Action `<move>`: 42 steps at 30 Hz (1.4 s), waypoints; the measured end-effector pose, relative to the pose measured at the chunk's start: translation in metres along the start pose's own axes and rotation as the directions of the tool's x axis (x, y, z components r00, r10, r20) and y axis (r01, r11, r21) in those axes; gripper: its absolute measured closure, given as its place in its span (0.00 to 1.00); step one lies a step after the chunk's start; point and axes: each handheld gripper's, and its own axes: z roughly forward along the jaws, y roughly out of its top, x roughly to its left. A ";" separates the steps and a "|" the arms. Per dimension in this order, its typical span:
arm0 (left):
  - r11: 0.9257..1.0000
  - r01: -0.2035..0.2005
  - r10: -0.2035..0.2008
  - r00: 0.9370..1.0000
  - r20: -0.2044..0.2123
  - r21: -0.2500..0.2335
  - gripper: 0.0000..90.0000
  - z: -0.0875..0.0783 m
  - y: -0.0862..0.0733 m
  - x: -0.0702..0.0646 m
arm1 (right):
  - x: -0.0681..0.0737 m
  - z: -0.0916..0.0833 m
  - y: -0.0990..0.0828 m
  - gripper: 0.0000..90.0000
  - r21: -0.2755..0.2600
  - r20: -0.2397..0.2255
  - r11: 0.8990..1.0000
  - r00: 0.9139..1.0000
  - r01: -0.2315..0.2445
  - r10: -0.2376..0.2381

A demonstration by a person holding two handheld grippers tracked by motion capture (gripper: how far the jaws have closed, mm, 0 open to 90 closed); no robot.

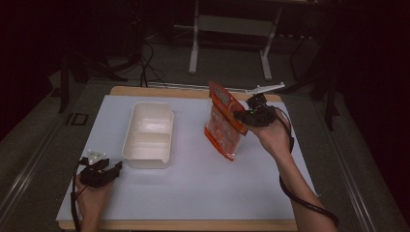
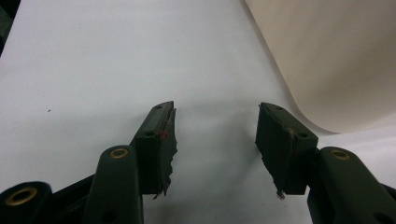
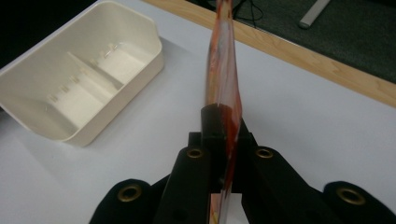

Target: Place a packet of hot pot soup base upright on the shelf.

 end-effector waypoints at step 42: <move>1.000 0.002 -0.002 1.000 0.005 -0.008 0.52 -0.001 0.000 -0.002 | 0.064 -0.023 0.046 1.00 -0.094 -0.187 0.995 0.980 0.046 -0.063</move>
